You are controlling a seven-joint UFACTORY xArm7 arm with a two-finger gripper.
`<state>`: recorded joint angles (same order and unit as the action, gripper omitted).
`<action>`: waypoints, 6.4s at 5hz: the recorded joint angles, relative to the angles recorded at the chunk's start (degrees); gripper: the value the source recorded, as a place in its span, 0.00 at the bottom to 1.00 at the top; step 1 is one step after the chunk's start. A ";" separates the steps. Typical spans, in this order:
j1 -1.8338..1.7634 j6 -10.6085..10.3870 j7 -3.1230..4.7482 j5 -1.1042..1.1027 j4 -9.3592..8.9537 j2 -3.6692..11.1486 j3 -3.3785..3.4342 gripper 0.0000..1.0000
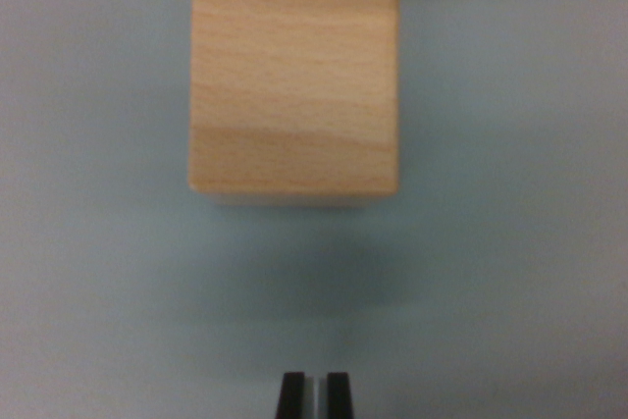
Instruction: Push wooden cube
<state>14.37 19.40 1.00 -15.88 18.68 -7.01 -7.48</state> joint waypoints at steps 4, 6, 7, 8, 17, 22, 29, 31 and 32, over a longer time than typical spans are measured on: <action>-0.01 0.01 0.00 0.01 0.06 0.04 0.00 1.00; -0.12 0.15 -0.03 0.16 0.64 0.49 0.06 1.00; -0.12 0.15 -0.03 0.16 0.64 0.49 0.06 1.00; -0.37 0.46 -0.08 0.47 1.89 1.46 0.17 1.00; -2.08 2.58 -0.46 2.67 10.71 8.27 0.94 1.00; -3.62 4.49 -0.79 4.64 18.63 14.39 1.63 1.00; -4.85 6.03 -1.07 6.22 24.99 19.30 2.19 1.00; -5.10 6.33 -1.12 6.53 26.23 20.26 2.29 1.00; -5.24 6.51 -1.15 6.72 26.97 20.84 2.36 1.00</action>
<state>9.13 25.91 -0.15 -9.16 45.66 13.83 -5.12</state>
